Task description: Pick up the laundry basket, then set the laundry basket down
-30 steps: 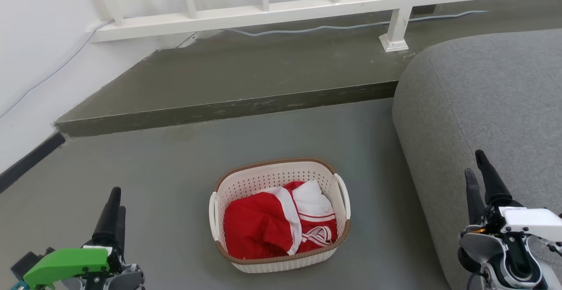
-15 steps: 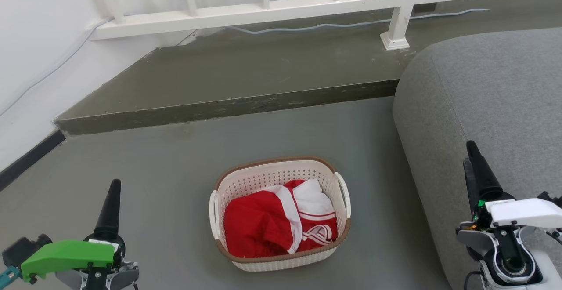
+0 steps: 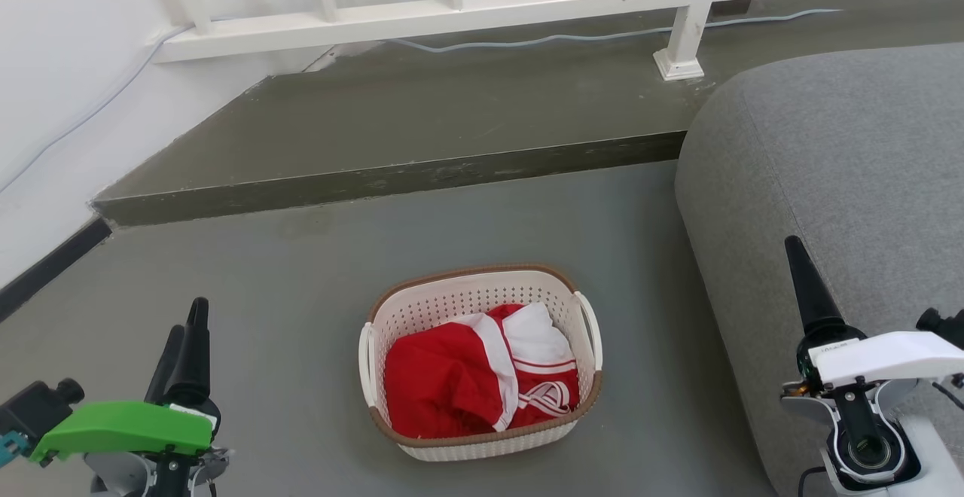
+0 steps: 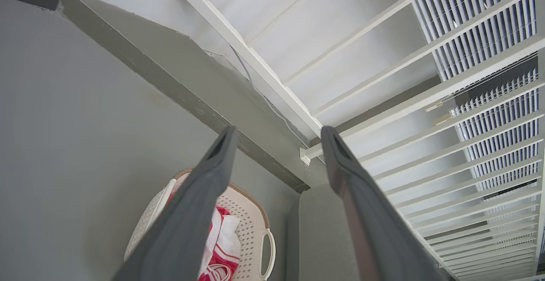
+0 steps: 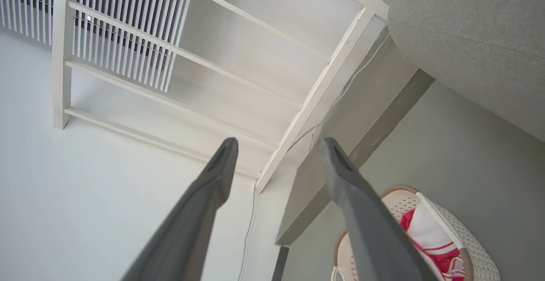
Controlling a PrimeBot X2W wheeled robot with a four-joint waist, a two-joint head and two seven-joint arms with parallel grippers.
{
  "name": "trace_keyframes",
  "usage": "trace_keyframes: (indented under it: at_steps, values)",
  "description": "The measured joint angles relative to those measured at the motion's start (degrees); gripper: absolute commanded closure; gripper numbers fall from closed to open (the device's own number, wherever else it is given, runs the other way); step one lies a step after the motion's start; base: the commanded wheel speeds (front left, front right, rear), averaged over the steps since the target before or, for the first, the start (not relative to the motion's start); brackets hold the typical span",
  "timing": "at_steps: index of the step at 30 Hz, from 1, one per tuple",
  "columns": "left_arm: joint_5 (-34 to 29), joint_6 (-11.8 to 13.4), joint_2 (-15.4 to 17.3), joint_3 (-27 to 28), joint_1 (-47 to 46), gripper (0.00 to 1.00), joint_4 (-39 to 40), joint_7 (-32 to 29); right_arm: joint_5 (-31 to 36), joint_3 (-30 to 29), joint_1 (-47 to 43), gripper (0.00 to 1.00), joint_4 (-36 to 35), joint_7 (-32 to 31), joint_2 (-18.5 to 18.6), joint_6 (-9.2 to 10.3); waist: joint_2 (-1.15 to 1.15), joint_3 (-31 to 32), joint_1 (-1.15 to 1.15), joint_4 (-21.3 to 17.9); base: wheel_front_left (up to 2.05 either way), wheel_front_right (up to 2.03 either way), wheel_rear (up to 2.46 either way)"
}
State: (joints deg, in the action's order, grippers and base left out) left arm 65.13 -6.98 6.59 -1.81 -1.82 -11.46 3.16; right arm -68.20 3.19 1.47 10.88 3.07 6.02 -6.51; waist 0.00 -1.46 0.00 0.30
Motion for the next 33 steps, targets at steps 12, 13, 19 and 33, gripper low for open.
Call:
trace_keyframes:
  at_steps: [12,13,19,33]
  values:
    - [-9.61,0.2,-0.12,-0.63,-0.18,0.0,1.11,2.1,12.81,2.23,0.96,0.0,-0.87,2.07,1.3,0.64,0.0,-0.29,0.0,0.1,0.0,0.0,0.0]
    - [-10.6,0.21,-0.09,-0.74,-0.25,0.0,1.2,2.41,13.8,2.49,0.96,0.0,-0.87,2.42,1.4,0.69,0.0,-0.29,0.0,0.1,0.0,0.0,0.0]
    - [-16.68,0.79,-0.01,-1.35,-0.59,0.0,1.72,3.44,19.54,3.53,0.98,0.0,-0.87,3.47,1.49,2.22,0.0,-0.17,0.0,0.1,0.0,0.0,0.0]
    - [-27.02,1.8,-0.03,-2.11,-0.59,0.0,2.32,5.78,29.86,6.12,0.99,0.0,-0.94,5.77,1.51,4.13,0.0,-0.45,0.0,0.09,0.0,0.0,0.0]
